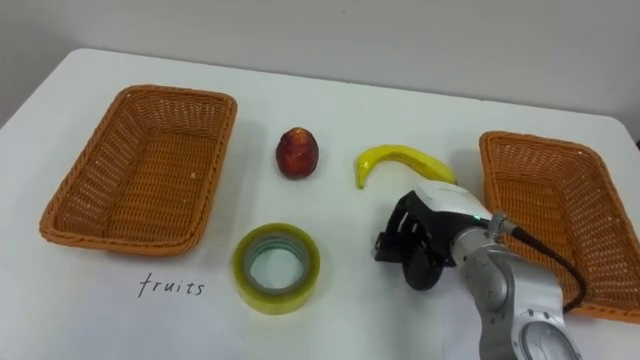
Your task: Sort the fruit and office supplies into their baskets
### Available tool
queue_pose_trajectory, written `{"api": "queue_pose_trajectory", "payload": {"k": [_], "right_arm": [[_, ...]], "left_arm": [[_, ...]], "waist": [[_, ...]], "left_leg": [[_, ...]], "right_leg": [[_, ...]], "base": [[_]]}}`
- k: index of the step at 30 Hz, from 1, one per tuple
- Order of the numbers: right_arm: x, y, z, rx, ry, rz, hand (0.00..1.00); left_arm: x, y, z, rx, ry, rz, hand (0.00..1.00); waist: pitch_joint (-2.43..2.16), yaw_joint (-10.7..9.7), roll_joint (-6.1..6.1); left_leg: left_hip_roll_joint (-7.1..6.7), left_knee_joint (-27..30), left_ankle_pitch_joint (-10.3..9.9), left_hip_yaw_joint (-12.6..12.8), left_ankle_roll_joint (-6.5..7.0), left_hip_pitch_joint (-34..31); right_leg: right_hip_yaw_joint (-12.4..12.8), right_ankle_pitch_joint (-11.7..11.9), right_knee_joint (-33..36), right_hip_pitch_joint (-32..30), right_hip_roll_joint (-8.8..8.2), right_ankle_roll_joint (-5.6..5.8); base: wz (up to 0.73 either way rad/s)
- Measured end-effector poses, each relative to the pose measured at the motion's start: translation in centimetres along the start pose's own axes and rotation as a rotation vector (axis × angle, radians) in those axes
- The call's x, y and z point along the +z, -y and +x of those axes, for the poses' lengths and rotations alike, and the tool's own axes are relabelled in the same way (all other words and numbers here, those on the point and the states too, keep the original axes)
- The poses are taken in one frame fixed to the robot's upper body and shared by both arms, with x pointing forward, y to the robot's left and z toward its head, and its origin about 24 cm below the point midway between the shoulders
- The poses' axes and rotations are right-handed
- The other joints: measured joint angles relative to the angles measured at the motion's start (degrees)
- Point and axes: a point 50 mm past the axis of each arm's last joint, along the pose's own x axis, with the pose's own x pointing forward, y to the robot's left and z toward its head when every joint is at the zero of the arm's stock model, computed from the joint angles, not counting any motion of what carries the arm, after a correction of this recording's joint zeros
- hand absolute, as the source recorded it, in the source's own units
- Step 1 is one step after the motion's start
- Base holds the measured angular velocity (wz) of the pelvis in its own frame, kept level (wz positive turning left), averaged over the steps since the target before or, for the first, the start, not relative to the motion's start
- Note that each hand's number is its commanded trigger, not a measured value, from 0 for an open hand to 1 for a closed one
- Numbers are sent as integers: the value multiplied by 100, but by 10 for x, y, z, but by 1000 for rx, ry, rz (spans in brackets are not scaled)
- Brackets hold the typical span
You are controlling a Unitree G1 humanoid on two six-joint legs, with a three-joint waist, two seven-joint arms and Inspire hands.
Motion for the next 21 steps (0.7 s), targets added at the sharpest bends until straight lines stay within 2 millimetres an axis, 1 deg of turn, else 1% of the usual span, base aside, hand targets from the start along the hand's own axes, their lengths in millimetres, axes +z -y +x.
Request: {"api": "queue_pose_trajectory", "payload": {"k": [6, 15, 21], "right_arm": [[1, -1, 0, 4, 17, 28, 100], [2, -4, 0, 18, 21, 38, 100], [1, -7, 0, 16, 27, 62, 100]], "left_arm": [[-3, 1, -1, -2, -8, 0, 0], [-4, 1, -1, -4, -8, 0, 0], [-4, 1, -1, 1, -9, 1, 0]], "waist": [[-4, -18, 23], [-9, 1, 16], [-31, -19, -20]], "left_leg": [[-5, 12, 1, -43, 0, -1], [-5, -12, 1, -70, -1, -16], [-7, 27, 2, -71, -1, 4]], "right_leg": [[-3, 0, -5, 13, -2, 0], [-9, 0, 11, 10, 4, -1], [25, 0, 9, 14, 6, -1]], "base": [[0], [0], [-1]]}}
